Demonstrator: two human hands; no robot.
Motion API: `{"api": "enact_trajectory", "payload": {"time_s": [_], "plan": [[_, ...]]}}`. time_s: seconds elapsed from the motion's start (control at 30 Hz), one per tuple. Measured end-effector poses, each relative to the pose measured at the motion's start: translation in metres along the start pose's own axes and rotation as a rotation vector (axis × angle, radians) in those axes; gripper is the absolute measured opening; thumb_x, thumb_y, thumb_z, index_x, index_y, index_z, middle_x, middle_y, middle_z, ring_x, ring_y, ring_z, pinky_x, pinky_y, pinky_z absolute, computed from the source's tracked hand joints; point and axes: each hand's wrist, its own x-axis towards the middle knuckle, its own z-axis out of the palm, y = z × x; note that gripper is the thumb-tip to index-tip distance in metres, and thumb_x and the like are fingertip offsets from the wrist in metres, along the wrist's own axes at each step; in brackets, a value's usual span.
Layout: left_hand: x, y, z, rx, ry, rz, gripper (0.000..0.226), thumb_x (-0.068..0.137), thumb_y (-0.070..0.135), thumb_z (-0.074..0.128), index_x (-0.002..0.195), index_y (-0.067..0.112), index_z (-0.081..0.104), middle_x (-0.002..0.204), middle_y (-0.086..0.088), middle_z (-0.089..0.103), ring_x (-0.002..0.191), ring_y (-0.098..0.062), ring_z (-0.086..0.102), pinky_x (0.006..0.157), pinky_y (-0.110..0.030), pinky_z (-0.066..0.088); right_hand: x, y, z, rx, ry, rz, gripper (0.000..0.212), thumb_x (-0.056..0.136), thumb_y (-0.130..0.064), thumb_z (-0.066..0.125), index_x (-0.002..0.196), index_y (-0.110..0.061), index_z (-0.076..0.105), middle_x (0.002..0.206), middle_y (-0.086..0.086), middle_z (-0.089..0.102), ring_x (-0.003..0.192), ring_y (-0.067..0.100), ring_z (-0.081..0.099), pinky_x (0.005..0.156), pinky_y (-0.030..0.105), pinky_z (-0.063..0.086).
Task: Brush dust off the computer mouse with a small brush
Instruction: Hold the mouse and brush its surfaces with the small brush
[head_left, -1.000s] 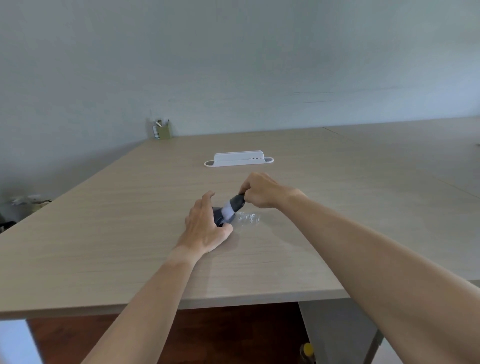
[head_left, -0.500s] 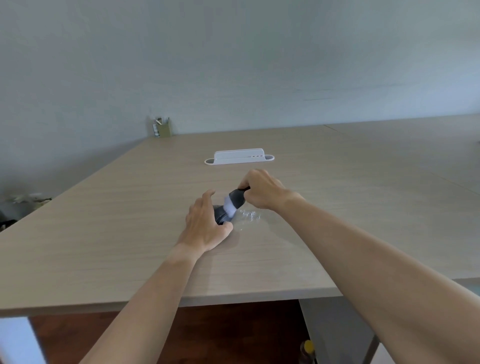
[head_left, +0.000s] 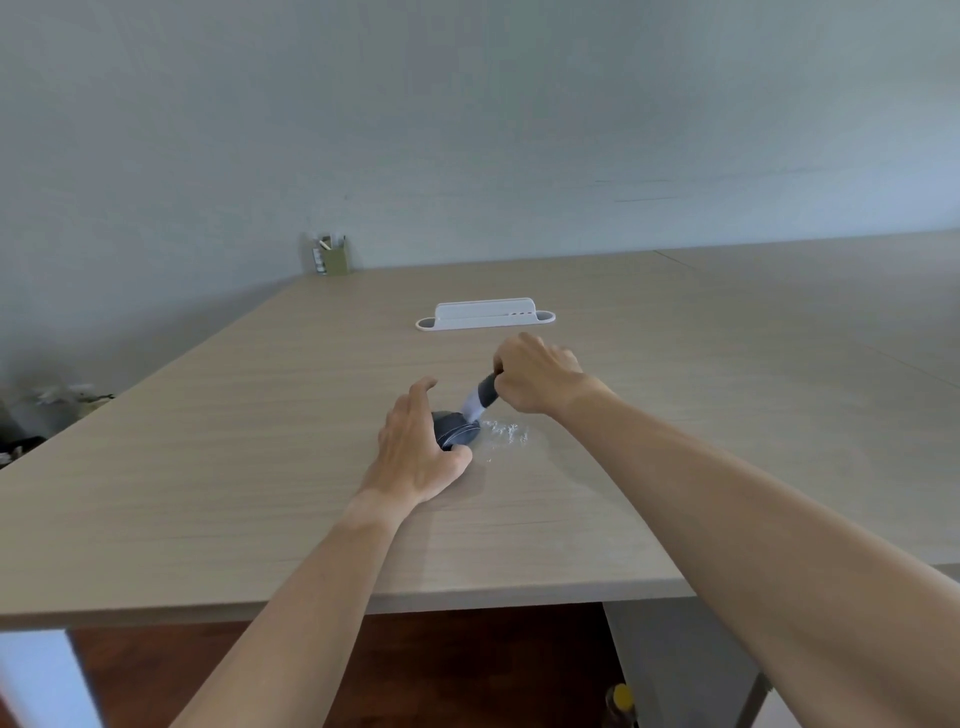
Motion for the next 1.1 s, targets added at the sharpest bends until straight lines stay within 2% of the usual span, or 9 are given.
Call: {"api": "enact_trajectory", "payload": {"time_s": [0.1,0.23,0.37,0.47,0.57,0.77,0.87,0.97,1.1], "plan": [[0.000,0.001,0.000,0.008,0.016,0.010,0.087,0.066,0.026,0.068,0.142,0.024,0.026,0.122,0.000,0.046,0.121,-0.024,0.043,0.105,-0.042,0.036,0.005,-0.007,-0.001,0.286,-0.083,-0.055,0.032,0.078,-0.002,0.048,0.092,-0.009,0.077,0.101,0.014,0.071,0.092,0.032,0.059,0.065,0.028,0.042],[0.000,0.000,0.000,-0.001,0.006,-0.002,0.091,0.061,0.030,0.066,0.143,0.024,0.024,0.117,0.000,0.049,0.118,-0.025,0.045,0.104,-0.043,0.038,0.002,-0.003,0.001,0.239,-0.182,-0.084,0.037,0.070,-0.008,0.048,0.087,-0.017,0.080,0.100,0.010,0.075,0.095,0.031,0.066,0.083,0.040,0.056],[0.001,-0.002,0.001,0.000,0.008,-0.005,0.091,0.060,0.032,0.064,0.141,0.027,0.024,0.114,0.000,0.051,0.116,-0.024,0.047,0.102,-0.042,0.039,0.003,0.011,-0.006,0.022,-0.111,0.003,0.035,0.074,-0.008,0.048,0.095,-0.013,0.076,0.106,0.008,0.068,0.097,0.036,0.063,0.080,0.036,0.048],[0.001,-0.002,0.000,0.000,0.015,0.009,0.088,0.061,0.031,0.065,0.141,0.027,0.027,0.113,0.001,0.051,0.115,-0.022,0.046,0.103,-0.040,0.038,0.006,0.012,-0.007,0.248,-0.053,0.004,0.036,0.077,-0.004,0.046,0.093,-0.008,0.077,0.103,0.013,0.072,0.100,0.033,0.063,0.083,0.036,0.052],[0.001,0.000,0.000,0.014,0.025,0.033,0.084,0.065,0.025,0.067,0.141,0.025,0.030,0.107,0.004,0.050,0.112,-0.022,0.047,0.102,-0.039,0.037,0.003,0.003,-0.002,0.337,-0.098,-0.031,0.036,0.081,0.000,0.047,0.096,-0.008,0.078,0.093,0.012,0.070,0.094,0.028,0.057,0.070,0.028,0.042],[-0.002,0.000,-0.002,0.015,0.015,0.076,0.082,0.064,0.021,0.059,0.140,0.025,0.030,0.106,0.009,0.056,0.116,-0.023,0.047,0.105,-0.039,0.033,-0.004,0.003,0.001,-0.018,-0.082,0.015,0.030,0.082,-0.007,0.049,0.103,-0.009,0.070,0.110,0.011,0.063,0.090,0.036,0.057,0.078,0.037,0.043],[0.000,0.001,-0.002,0.037,0.027,0.078,0.081,0.063,0.019,0.056,0.139,0.026,0.031,0.110,0.007,0.057,0.115,-0.022,0.046,0.100,-0.033,0.028,-0.003,-0.001,-0.007,0.065,-0.035,0.018,0.017,0.081,-0.008,0.048,0.078,-0.013,0.063,0.099,0.012,0.059,0.085,0.035,0.053,0.074,0.036,0.040],[0.000,0.001,0.000,0.109,0.041,0.084,0.078,0.066,0.012,0.057,0.139,0.026,0.031,0.110,0.009,0.051,0.113,-0.020,0.041,0.093,-0.028,0.018,0.002,-0.006,-0.001,0.213,-0.110,0.005,0.024,0.075,-0.008,0.044,0.060,-0.018,0.060,0.081,0.010,0.059,0.085,0.037,0.058,0.066,0.034,0.042],[-0.001,-0.001,-0.001,0.130,0.040,0.099,0.082,0.061,0.011,0.051,0.138,0.028,0.030,0.112,0.011,0.058,0.111,-0.017,0.042,0.094,-0.028,0.018,-0.002,-0.005,-0.004,0.033,-0.187,0.022,0.022,0.085,-0.014,0.054,0.099,-0.009,0.070,0.098,0.009,0.057,0.092,0.033,0.055,0.081,0.037,0.046]]}}
